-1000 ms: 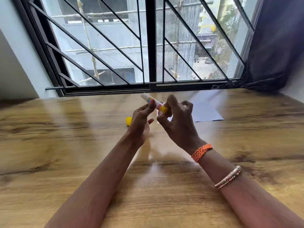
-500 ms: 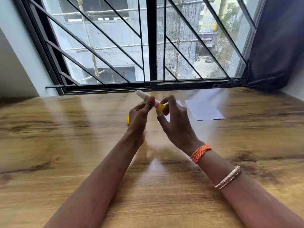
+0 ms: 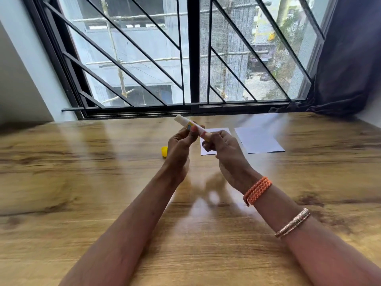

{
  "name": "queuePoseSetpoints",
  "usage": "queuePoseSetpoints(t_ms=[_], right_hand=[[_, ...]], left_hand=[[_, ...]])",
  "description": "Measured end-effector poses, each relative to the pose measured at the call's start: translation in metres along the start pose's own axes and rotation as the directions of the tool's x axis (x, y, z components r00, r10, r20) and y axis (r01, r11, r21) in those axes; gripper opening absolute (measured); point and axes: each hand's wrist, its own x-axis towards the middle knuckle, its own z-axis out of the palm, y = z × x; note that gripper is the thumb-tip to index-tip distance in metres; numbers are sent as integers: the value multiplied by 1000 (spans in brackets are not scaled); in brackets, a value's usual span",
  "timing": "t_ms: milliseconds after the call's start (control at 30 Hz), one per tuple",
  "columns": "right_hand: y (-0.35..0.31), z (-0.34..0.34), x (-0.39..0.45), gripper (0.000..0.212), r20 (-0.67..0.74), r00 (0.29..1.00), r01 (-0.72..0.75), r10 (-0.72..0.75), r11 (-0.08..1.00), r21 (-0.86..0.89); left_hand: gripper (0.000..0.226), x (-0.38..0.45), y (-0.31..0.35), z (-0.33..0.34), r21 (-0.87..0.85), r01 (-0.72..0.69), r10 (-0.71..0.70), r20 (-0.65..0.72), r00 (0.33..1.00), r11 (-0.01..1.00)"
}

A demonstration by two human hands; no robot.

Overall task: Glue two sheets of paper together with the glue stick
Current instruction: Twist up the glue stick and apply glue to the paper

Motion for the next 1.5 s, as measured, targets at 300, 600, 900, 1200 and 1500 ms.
queuePoseSetpoints(t_ms=[300,600,900,1200,1500], right_hand=[[12,-3,2,19,-45,896,291,-441,662,-691],[7,-9,5,36,-56,957,183,-284,743,-644],[13,-8,5,24,-55,847,275,-529,523,-807],[10,-14,7,17,29,879,299,-476,502,-812],[12,-11,9,34,168,879,467,-445,742,-481]], left_hand=[[14,1,-3,-3,68,0,6,-85,996,998],[12,1,-5,-2,38,24,-23,-36,999,999],[31,3,-10,-4,-5,-22,22,-54,998,1000],[16,3,-9,-5,53,42,-43,13,999,998],[33,-1,-13,-2,105,68,-75,63,995,992]])
